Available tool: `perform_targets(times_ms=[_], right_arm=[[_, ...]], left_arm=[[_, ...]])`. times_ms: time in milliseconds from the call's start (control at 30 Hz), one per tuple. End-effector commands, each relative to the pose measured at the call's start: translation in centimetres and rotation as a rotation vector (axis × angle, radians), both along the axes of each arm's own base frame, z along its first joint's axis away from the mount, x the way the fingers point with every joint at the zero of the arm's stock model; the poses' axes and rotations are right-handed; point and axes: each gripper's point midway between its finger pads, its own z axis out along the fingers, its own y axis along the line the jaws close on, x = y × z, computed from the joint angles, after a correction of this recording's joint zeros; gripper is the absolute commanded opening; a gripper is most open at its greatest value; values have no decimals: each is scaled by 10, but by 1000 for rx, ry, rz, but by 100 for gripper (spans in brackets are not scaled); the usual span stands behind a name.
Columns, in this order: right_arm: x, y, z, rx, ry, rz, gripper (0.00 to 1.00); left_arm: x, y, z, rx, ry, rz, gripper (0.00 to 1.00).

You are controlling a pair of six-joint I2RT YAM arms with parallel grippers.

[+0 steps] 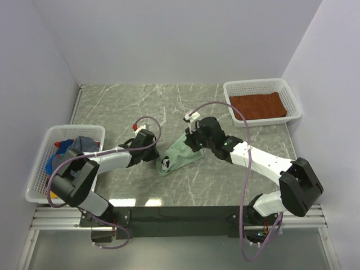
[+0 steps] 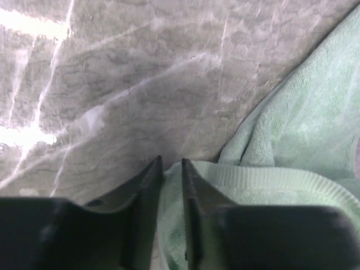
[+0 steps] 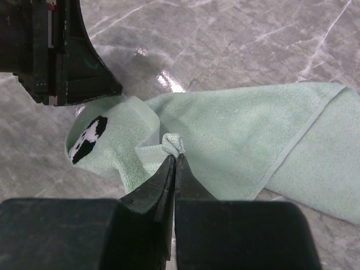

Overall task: Fold and stack the towels
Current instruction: Flatten out the crumpled towel

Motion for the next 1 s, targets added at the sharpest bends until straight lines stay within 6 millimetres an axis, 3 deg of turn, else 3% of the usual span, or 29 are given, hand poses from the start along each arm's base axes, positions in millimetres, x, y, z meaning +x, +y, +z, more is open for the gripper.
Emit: perform_targets(times_ms=[0, 33, 67, 100, 267, 400, 467, 533, 567, 600, 633, 667, 733, 767, 800, 833, 867, 900, 967], right_arm=[[9, -1, 20, 63, -54, -37, 0], [10, -2, 21, 67, -55, -43, 0], [10, -2, 21, 67, -56, -43, 0], [10, -1, 23, 70, -60, -43, 0], [18, -7, 42, 85, -92, -83, 0], [37, -21, 70, 84, -136, -171, 0], [45, -24, 93, 103, -171, -197, 0], [57, -32, 119, 112, -221, -248, 0], [73, -38, 140, 97, -260, -289, 0], [76, -39, 154, 107, -277, -295, 0], [81, -41, 163, 109, -287, -311, 0], [86, -44, 171, 92, -313, -310, 0], [102, -51, 203, 107, -372, -345, 0], [107, -52, 213, 116, -391, -349, 0], [114, -51, 237, 140, -434, -353, 0], [120, -57, 248, 151, -454, -367, 0], [127, -57, 255, 154, -464, -374, 0], [130, -59, 282, 179, -510, -377, 0], [137, -61, 298, 184, -540, -389, 0]], left_arm=[[-38, 22, -36, 137, 160, -13, 23], [-40, 22, -36, 139, 160, -15, 17], [-40, 23, -36, 139, 162, -14, 4], [-40, 23, -35, 143, 161, -13, 1], [-25, 27, -3, 169, 84, -3, 1], [11, 23, 70, 172, -94, 11, 1], [23, 28, 106, 187, -182, 36, 1], [41, 31, 155, 192, -301, 62, 1], [65, 38, 221, 163, -447, 111, 1], [65, 39, 222, 176, -452, 100, 1], [71, 42, 238, 166, -488, 109, 1], [82, 45, 273, 128, -555, 126, 1], [95, 48, 306, 118, -623, 121, 1], [101, 50, 342, 90, -693, 129, 1], [105, 50, 362, 98, -744, 121, 1], [110, 49, 374, 101, -773, 117, 1], [111, 53, 405, 99, -840, 122, 1], [114, 53, 420, 98, -877, 123, 1], [114, 57, 452, 97, -955, 132, 1]])
